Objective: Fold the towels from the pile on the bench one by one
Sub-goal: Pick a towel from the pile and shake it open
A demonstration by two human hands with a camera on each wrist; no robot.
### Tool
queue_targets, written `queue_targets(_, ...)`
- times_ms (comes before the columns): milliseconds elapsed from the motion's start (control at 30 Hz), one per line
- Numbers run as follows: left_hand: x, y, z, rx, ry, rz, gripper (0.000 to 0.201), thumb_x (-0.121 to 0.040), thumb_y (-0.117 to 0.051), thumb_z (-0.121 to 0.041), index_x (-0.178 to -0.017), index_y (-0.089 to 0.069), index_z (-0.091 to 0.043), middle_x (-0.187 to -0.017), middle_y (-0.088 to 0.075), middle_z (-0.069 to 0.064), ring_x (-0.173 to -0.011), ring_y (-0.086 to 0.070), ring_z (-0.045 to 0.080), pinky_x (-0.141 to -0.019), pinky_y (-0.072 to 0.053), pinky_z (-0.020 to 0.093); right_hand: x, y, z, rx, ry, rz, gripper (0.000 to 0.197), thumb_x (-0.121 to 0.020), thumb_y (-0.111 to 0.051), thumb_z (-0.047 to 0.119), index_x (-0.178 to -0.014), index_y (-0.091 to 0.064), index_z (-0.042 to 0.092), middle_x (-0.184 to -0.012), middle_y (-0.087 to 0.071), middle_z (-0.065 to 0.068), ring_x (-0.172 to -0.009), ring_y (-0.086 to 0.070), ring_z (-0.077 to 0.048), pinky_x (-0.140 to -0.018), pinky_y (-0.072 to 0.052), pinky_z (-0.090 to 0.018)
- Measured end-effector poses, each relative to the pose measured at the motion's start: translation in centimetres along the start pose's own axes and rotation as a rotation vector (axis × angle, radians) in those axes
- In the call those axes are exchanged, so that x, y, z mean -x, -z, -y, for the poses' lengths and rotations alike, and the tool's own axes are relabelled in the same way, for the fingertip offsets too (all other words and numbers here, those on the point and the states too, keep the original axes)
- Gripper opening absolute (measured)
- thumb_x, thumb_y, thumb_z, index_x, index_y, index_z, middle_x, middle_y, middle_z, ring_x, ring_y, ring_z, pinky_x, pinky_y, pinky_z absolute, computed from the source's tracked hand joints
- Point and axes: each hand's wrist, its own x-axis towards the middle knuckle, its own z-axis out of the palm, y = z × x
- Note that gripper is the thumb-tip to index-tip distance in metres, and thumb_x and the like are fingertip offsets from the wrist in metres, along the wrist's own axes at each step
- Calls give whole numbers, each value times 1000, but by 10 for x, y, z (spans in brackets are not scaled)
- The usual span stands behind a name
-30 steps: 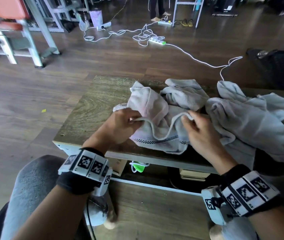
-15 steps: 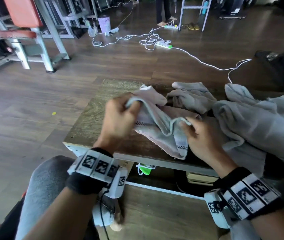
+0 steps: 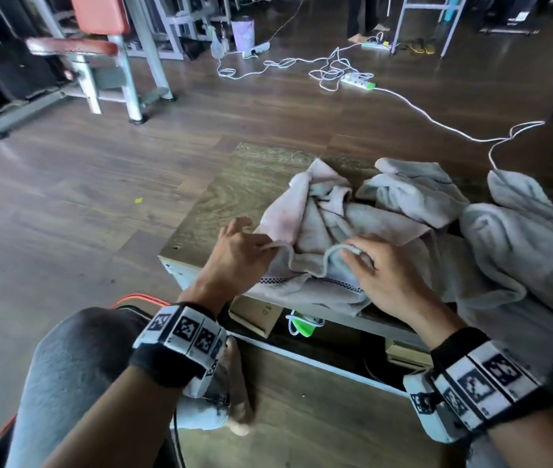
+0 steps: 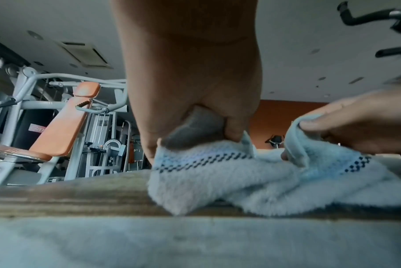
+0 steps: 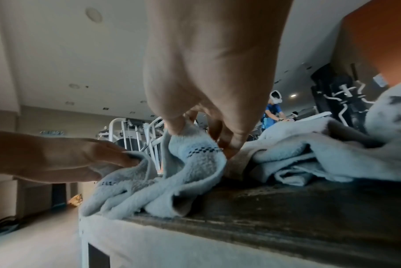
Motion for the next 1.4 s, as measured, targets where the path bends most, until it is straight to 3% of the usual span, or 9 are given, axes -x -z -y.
queue_targets(133,6,-18,2,16,122,240,45,-74,-47,-61,-119,-49,-63,-136,-55,1,-125,-48,28,-102,-40,52,4,-30,-7,107,62,149,27,-90,-57,32,-88,-75,12,-84,-62,-3,-80,-58,-19,-73,-48,-40)
queue_targets(267,3,-12,-1,199,22,216,31,-80,-58,-31,-108,-72,-31,-107,-70,-3,-96,-67,16,-81,-53,40,3,-38,2,100,38,96,21,-86,-60,22,-90,-76,9,-91,-64,-1,-89,-59,-23,-81,-47,-38)
queue_targets(400,-3,14,-10,381,28,123,33,-85,-59,-25,-69,-61,4,-65,-52,22,-53,-42,14,-50,-38,39,5,-11,36,-286,68,-56,17,-93,-56,10,-85,-67,1,-89,-61,-2,-86,-60,-14,-75,-46,-22)
queue_targets(633,-3,-33,9,81,-135,188,36,-79,-55,-52,-95,-78,-30,-130,-61,10,-136,-38,19,-103,-36,48,21,-19,2,-106,-110,61,11,-94,-65,11,-93,-74,17,-95,-64,3,-89,-60,2,-76,-45,-16)
queue_targets(867,-20,-6,-33,380,-67,73,22,-85,-58,-25,-92,-75,-12,-88,-72,-1,-76,-67,16,-66,-53,36,5,5,28,-144,-30,59,17,-98,-60,11,-96,-76,9,-91,-62,7,-89,-62,-6,-76,-45,-17)
queue_targets(1033,-112,57,-58,358,-120,-106,23,-88,-55,-25,-83,-72,-10,-72,-66,-3,-66,-58,6,-62,-47,25,-95,68,46,-45,127,-82,38,-94,-52,28,-90,-72,-4,-92,-64,-14,-88,-63,-27,-81,-45,-36)
queue_targets(1167,-232,106,-78,241,-52,-91,29,-87,-56,-26,-66,-62,-6,-60,-53,2,-56,-44,12,-55,-41,26,-194,125,43,-54,102,-227,25,-96,-57,9,-103,-73,-9,-106,-65,-13,-102,-63,-29,-81,-42,-20)
queue_targets(1267,-294,130,-83,144,-14,-106,23,-90,-57,-24,-82,-72,-8,-72,-66,9,-60,-54,19,-63,-53,35,-236,160,43,35,38,-187,29,-101,-53,8,-123,-65,-7,-122,-50,11,-93,-56,4,-69,-37,2)
queue_targets(1400,-323,143,-72,-26,15,-221,23,-90,-56,-29,-87,-74,-14,-87,-71,13,-82,-67,32,-77,-57,41,-267,191,20,228,-62,-322,31,-102,-51,14,-109,-68,-11,-99,-68,-13,-78,-66,-7,-63,-44,-24)
